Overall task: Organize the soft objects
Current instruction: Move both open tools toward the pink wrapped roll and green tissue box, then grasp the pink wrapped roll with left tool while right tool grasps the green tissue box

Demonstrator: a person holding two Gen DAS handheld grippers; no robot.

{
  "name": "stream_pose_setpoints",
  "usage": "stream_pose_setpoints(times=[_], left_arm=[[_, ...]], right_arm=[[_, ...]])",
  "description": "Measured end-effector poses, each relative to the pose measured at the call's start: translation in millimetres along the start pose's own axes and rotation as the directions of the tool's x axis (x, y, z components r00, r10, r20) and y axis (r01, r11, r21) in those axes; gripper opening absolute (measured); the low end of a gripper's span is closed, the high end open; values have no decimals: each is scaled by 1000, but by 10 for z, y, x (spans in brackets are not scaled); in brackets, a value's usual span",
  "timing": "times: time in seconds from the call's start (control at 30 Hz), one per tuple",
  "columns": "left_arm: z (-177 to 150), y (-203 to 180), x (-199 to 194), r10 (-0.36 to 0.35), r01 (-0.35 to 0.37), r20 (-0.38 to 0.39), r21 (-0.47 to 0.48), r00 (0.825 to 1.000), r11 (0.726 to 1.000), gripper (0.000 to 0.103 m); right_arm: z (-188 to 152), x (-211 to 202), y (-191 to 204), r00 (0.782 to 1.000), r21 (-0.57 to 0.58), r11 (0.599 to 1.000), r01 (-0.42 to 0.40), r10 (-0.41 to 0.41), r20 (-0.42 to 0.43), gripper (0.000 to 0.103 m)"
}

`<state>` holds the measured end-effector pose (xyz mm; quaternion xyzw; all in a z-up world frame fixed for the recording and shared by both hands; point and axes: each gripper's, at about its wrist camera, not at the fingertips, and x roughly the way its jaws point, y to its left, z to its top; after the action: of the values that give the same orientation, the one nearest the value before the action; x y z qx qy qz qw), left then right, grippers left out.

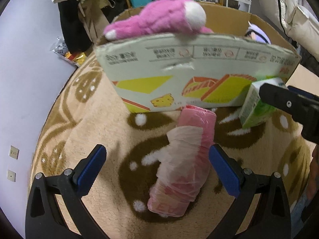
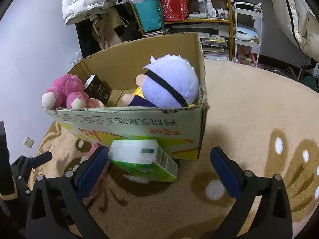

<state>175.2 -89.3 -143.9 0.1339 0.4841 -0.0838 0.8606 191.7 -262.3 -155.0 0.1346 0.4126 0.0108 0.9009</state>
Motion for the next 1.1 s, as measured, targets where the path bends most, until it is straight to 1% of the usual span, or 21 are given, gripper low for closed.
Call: stream_pose_setpoints(times=[0.27,0.37,0.5,0.6,0.63,0.77,0.8,0.9,0.93,1.03,1.07,1.1], left_arm=[[-21,-57,83,-18,18,-28,20,999,1000,102],[-30,-76,127,-7,8,-42,31,999,999,102],[-38,-101,208,27,-24,-60,42,998,999,102],[-36,-118,246,21,-19,-66,35,998,999,102],[-33,-119,253,19,-17,-66,32,998,999,102],[-36,-152,273,27,-24,-60,45,998,999,101],[-37,-166,274,28,-25,-58,50,998,998,101],[-65,-187,273,1,3,-67,49,998,999,92],[-64,-193,287,-15,18,-71,37,997,999,90],[-76,-209,334,-29,32,-69,38,997,999,85],[-80,-209,338,-37,39,-68,32,997,999,81],[-84,-214,333,-55,57,-68,28,996,998,77]], right_arm=[[-17,8,35,1000,5,1000,-14,14,-11,103],[-33,13,71,1000,-8,1000,-17,17,-17,103],[-53,61,116,1000,-23,1000,-9,9,-30,103],[-58,81,107,999,-24,1000,-3,2,-33,103],[-58,88,102,999,-25,1000,2,-3,-35,100],[-70,146,53,998,-13,1000,21,-22,-58,93],[-72,153,32,998,-5,1000,17,-18,-60,90],[-75,161,3,998,4,1000,10,-10,-63,87],[-81,157,7,998,0,1000,12,-12,-62,83],[-87,149,21,998,-2,1000,8,-9,-63,77],[-87,145,24,998,0,1000,5,-5,-63,75],[-88,141,35,998,-3,1000,2,-2,-62,71]])
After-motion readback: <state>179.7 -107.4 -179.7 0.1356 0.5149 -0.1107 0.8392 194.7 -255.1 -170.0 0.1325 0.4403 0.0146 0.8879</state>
